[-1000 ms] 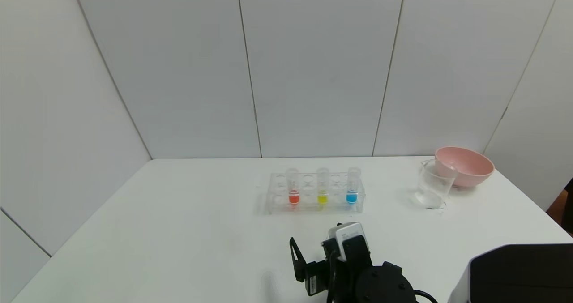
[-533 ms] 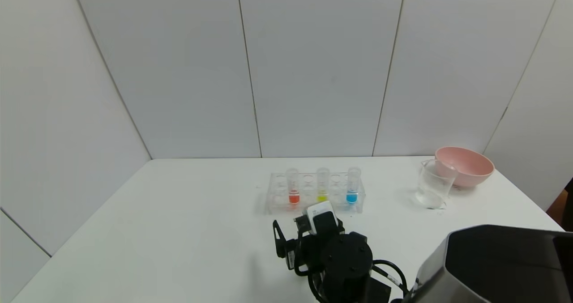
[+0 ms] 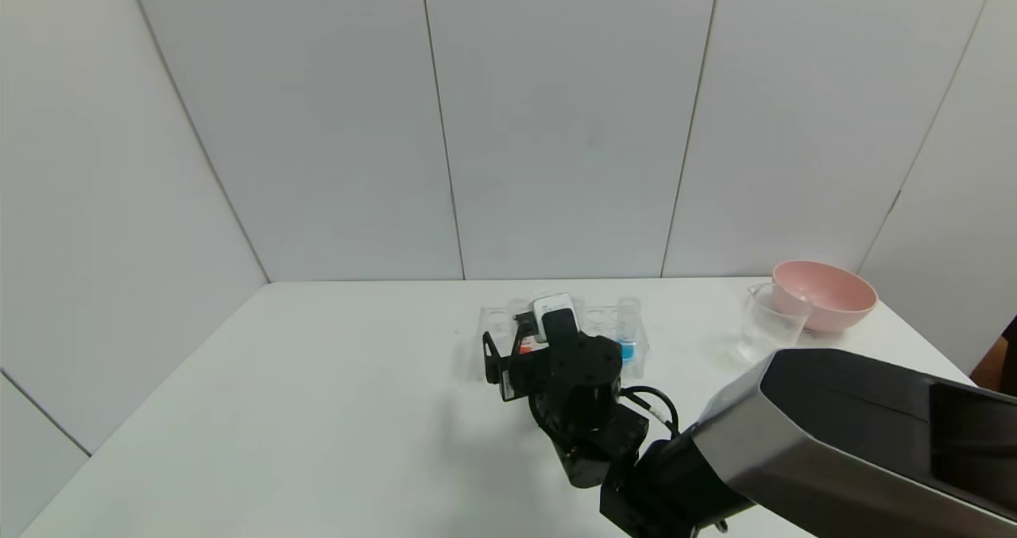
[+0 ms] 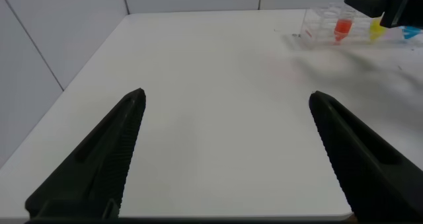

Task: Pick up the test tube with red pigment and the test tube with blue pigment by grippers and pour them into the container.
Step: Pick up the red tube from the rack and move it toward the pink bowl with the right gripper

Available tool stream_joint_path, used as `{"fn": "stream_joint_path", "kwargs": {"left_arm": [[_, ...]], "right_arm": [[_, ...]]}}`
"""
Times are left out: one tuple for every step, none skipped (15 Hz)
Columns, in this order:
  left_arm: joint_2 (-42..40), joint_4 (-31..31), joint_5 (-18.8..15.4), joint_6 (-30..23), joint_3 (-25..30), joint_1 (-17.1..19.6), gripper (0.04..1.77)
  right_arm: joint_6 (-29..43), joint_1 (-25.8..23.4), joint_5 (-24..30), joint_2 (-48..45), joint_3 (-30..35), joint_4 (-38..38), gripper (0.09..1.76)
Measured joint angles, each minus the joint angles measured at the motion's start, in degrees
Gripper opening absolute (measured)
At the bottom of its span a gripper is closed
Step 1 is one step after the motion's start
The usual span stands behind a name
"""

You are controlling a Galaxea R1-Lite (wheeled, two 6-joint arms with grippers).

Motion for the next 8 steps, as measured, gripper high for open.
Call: {"fn": "stream_joint_path", "kwargs": {"left_arm": [[0.0,0.0,0.0,0.0,0.0,0.0,1.76],[0.0,0.0,0.0,0.0,0.0,0.0,1.76],[0.0,0.0,0.0,0.0,0.0,0.0,1.76],[0.0,0.0,0.0,0.0,0.0,0.0,1.76],[0.0,0.0,0.0,0.0,0.0,0.0,1.76],[0.0,0.0,0.0,0.0,0.0,0.0,1.76],[0.0,0.0,0.0,0.0,0.0,0.0,1.76],[0.0,0.0,0.0,0.0,0.0,0.0,1.76]], "right_arm": [[0.0,-0.6,0.4,0.8,-1.8,1.0,1.71],[0.0,-1.0,0.7,1.5,-3.4,2.0,1.71],[0.0,-1.2,0.8,2.2,-4.8,2.7,1.71],[0.0,-1.4,1.0,2.9,-6.0,3.1,1.71],[-0.1,-1.4,1.5,3.6,-7.2,3.3,1.71],[-0.5,-1.5,1.8,4.2,-8.0,3.3,1.71],[-1.2,-1.5,1.8,4.7,-8.7,3.3,1.71],[-1.4,-1.6,1.9,5.1,-9.3,3.3,1.71]]}}
